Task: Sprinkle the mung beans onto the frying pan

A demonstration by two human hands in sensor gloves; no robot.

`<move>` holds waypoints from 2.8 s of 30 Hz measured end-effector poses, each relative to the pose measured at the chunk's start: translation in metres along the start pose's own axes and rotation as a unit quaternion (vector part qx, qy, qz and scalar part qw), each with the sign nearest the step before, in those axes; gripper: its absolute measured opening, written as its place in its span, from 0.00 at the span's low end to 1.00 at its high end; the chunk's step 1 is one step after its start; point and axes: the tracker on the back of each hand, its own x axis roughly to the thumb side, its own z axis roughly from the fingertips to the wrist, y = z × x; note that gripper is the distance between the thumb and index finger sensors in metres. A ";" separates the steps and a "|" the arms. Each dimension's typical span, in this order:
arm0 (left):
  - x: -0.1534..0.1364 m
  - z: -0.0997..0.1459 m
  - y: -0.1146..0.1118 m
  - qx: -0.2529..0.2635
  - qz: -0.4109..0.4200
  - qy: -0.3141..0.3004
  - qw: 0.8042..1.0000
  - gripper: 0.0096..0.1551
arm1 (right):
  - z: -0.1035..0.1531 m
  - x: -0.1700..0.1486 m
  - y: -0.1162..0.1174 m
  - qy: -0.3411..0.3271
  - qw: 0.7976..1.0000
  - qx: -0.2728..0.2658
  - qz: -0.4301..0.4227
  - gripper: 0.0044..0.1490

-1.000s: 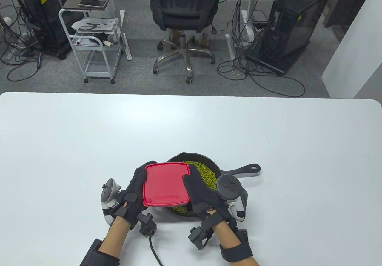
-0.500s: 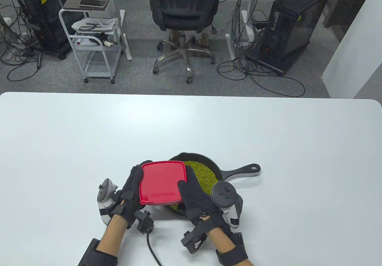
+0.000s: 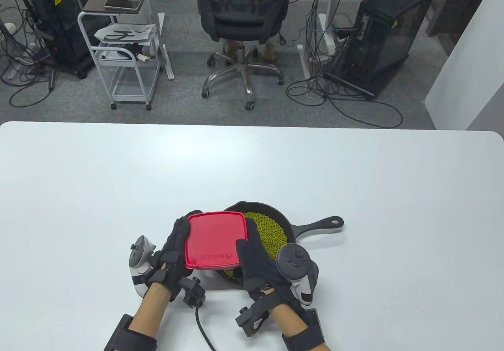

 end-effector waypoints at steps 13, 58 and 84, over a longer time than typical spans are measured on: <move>0.002 0.000 0.003 -0.006 0.027 -0.004 1.000 0.39 | -0.001 -0.001 0.010 -0.035 0.999 0.024 -0.029 0.55; 0.042 0.015 0.044 0.117 -0.064 0.005 0.991 0.41 | -0.003 0.007 -0.022 -0.089 0.989 -0.039 0.114 0.52; 0.079 -0.008 0.141 0.296 -0.285 0.118 0.904 0.37 | 0.001 0.010 -0.051 -0.098 0.990 -0.071 0.070 0.51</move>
